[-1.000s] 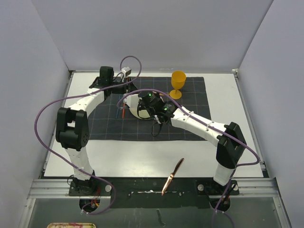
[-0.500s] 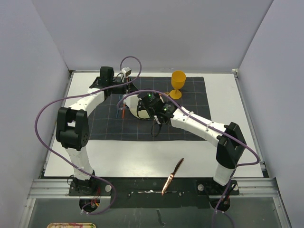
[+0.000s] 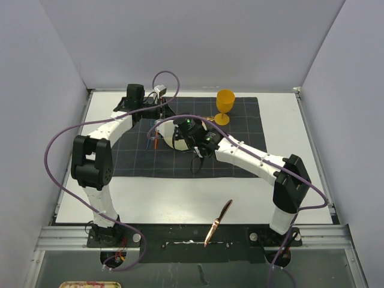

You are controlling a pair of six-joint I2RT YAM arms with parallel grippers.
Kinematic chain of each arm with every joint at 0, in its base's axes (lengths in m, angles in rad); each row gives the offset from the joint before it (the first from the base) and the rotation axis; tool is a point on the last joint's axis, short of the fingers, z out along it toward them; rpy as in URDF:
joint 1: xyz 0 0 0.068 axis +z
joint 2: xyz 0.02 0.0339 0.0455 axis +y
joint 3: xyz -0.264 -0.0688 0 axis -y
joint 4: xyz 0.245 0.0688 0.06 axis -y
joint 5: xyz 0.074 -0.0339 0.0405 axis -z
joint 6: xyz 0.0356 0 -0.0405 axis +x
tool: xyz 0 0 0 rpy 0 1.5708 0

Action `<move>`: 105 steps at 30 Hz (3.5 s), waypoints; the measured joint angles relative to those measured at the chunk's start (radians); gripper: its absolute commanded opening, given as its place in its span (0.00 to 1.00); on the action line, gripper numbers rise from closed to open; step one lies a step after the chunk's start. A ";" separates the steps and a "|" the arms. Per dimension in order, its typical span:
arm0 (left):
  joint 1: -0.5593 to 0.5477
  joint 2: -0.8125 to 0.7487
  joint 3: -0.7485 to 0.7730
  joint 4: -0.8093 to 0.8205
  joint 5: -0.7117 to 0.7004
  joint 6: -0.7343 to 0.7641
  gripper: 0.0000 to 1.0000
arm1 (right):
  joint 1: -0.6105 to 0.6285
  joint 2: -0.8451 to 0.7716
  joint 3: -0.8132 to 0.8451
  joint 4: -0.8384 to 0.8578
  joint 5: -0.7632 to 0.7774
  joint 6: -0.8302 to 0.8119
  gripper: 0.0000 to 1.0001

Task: Set the dinner table for one person
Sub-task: Place the spoon on the napkin.

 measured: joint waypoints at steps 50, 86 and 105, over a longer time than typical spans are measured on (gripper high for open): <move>-0.003 0.010 0.067 -0.100 0.039 0.151 0.00 | -0.354 -0.021 0.428 -0.636 -0.994 0.391 0.46; -0.041 0.010 0.141 -0.299 0.018 0.345 0.00 | -0.386 0.044 0.405 -0.652 -0.903 0.314 0.43; -0.047 0.010 0.174 -0.349 -0.013 0.401 0.00 | -0.379 0.044 0.405 -0.671 -0.904 0.339 0.02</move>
